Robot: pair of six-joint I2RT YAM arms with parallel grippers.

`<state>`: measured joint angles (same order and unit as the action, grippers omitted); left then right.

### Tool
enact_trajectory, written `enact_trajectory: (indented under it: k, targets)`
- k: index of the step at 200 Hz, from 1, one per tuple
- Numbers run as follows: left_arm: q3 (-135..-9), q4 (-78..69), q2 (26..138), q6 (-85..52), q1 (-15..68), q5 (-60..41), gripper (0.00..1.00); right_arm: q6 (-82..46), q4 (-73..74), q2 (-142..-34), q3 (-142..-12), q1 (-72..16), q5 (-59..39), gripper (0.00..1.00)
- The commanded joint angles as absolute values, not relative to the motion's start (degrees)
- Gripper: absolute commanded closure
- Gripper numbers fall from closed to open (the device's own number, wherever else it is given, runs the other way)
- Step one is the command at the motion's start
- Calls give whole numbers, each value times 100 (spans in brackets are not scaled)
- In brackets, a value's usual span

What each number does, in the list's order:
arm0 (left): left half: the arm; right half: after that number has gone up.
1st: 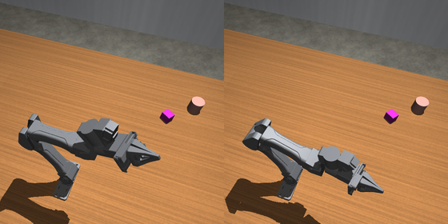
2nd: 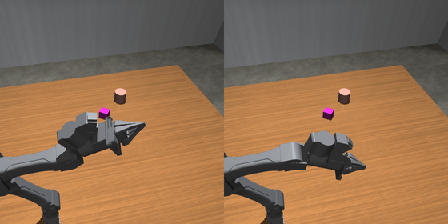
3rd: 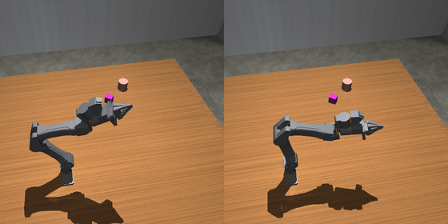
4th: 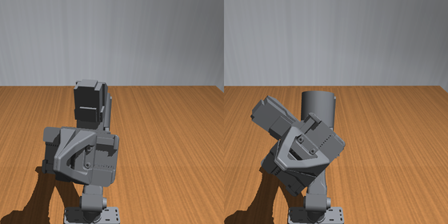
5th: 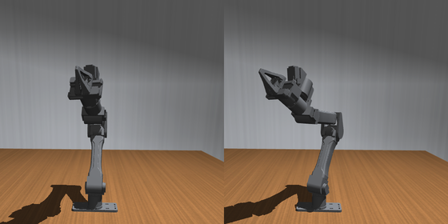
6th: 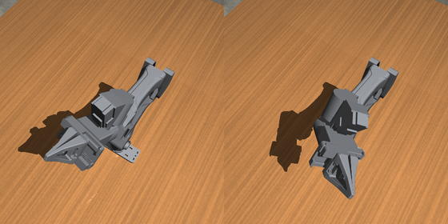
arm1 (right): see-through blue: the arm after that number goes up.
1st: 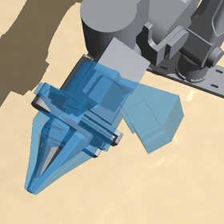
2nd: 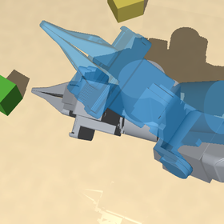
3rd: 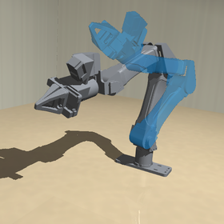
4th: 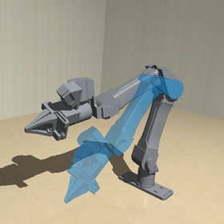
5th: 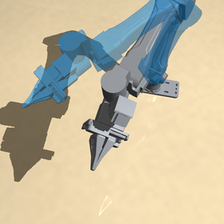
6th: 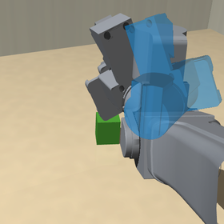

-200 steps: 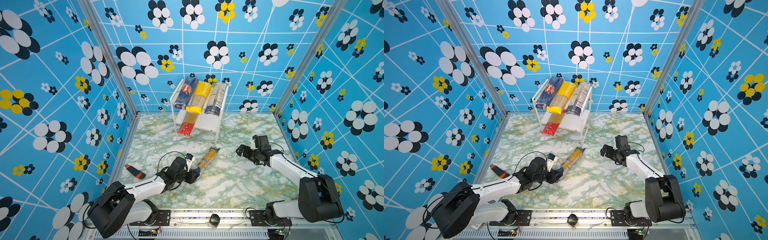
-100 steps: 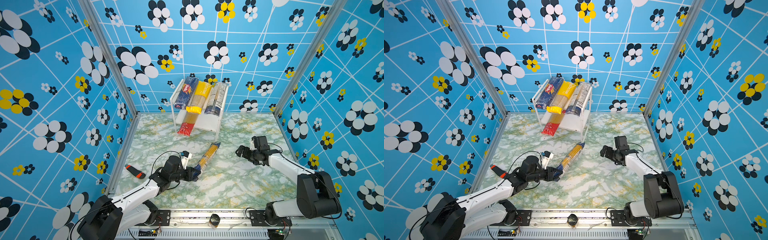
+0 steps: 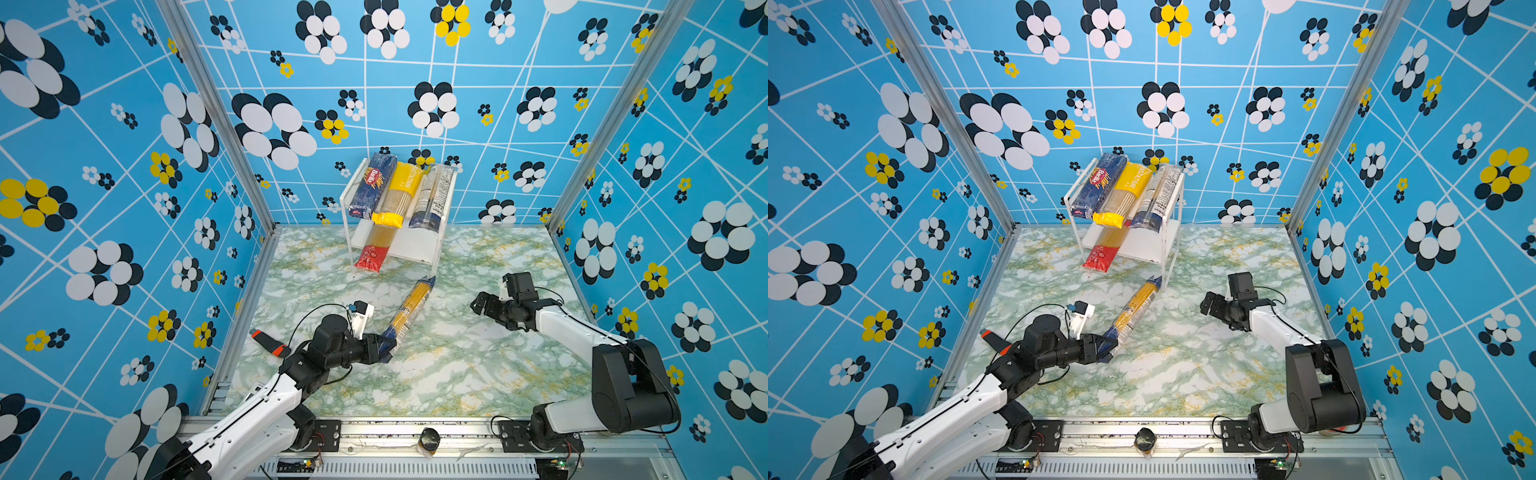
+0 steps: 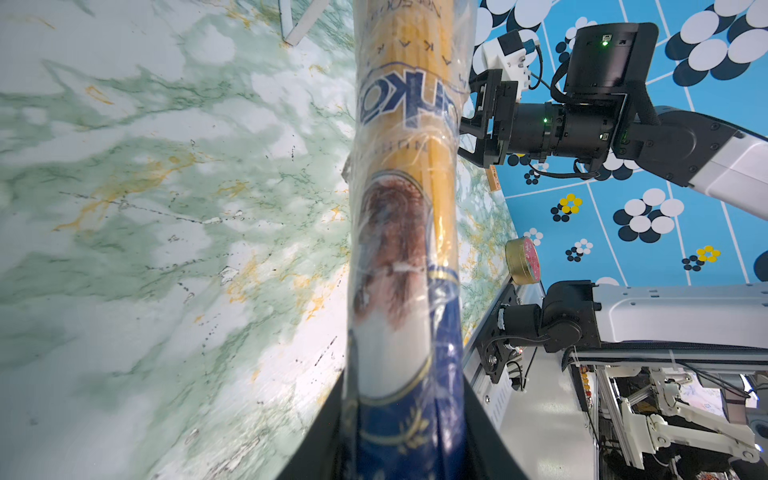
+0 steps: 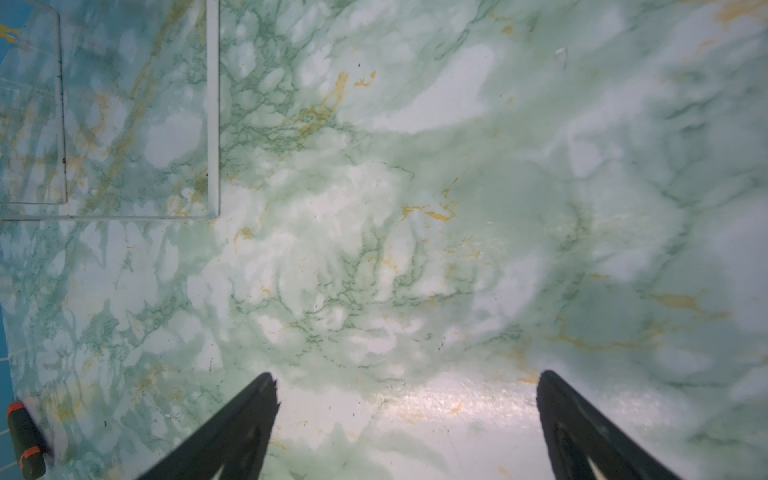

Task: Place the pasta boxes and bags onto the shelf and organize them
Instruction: 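Lift the Ankara bag with the left gripper toward the shelf, then carry the Ankara bag upright to the shelf's lower tier beside the red bag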

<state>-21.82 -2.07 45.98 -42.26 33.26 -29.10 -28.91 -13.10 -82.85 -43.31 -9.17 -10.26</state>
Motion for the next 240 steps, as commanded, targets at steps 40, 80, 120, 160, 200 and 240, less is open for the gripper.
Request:
enact_trajectory:
  k: [40,80,120,160,200,240]
  targets:
    - [-2517,-1279,4095,-4729,3010,-2977,100,-2892,-1291,-8342,-4325,-870,-1101,1]
    - [-2452,-1949,4151,-5249,2804,-3065,100,-2892,-1290,-8324,-4282,-870,-1099,1]
    - [-2711,-2174,4379,-5493,2760,-2984,100,-2901,-1287,-8306,-4266,-870,-1116,1]
    - [-2869,-2281,4441,-5553,2760,-2808,100,-2892,-1283,-8297,-4237,-870,-1116,1]
    - [-3077,-2458,4612,-5578,2754,-2491,100,-2893,-1259,-8323,-4229,-870,-1136,1]
    - [-3404,-2603,5078,-5519,2760,-2505,100,-2874,-1282,-8290,-4230,-870,-1154,1]
